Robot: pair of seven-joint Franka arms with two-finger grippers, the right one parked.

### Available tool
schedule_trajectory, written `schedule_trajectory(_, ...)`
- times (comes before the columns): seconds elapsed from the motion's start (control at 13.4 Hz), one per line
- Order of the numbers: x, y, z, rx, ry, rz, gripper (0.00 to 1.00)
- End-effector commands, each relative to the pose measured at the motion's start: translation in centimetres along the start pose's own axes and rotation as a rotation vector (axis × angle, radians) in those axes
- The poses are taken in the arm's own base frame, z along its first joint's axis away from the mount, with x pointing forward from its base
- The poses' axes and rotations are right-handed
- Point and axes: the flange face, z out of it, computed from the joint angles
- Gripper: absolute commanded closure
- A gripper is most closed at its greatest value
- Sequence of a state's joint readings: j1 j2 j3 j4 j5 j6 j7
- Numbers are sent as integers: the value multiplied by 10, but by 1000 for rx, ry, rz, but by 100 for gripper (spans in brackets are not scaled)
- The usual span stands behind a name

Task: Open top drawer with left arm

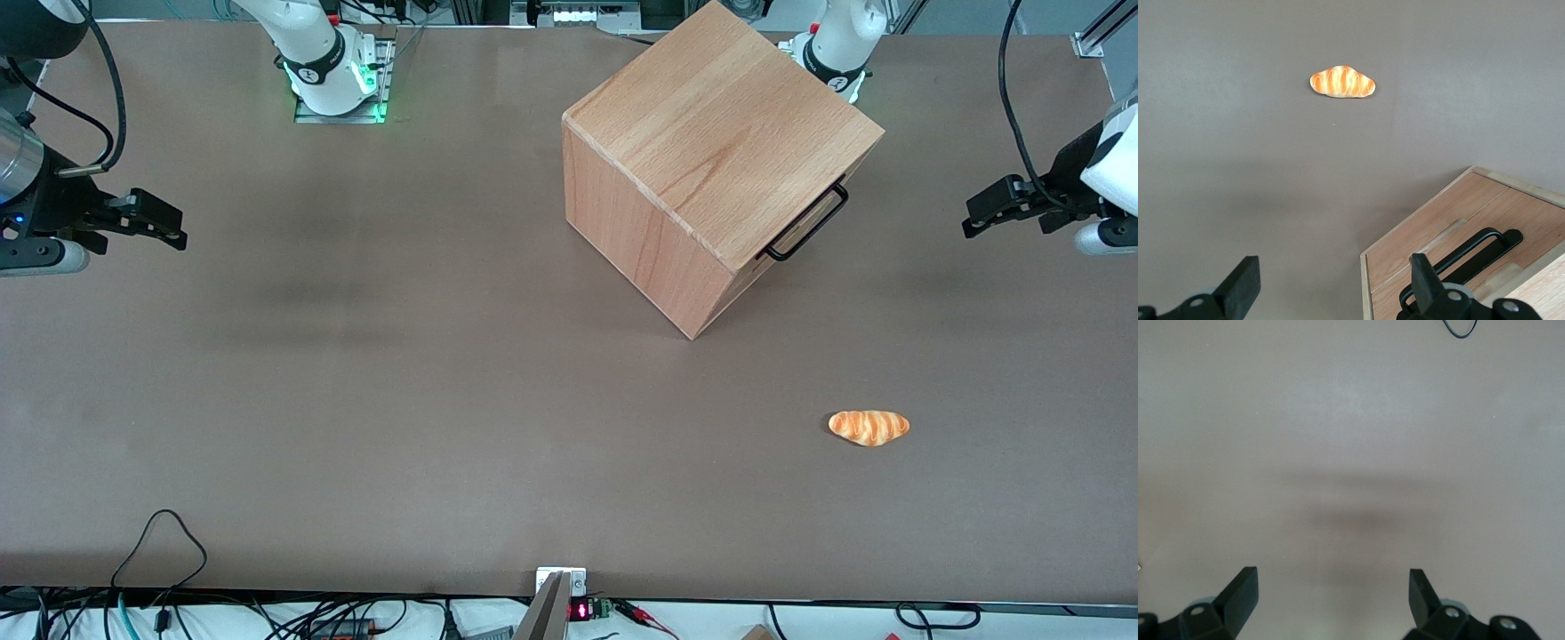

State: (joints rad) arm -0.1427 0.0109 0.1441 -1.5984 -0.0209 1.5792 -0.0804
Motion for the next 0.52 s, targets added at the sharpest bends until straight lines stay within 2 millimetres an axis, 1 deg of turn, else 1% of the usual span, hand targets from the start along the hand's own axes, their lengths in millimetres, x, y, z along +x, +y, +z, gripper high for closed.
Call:
schedule_trajectory(0.0,2,-4,-7,29,-1,7,0)
schedule_trajectory(0.3,4,-4,-6,34,2,10,0)
schedule_trajectory(0.45,7,-3,5,35,-15,17,0)
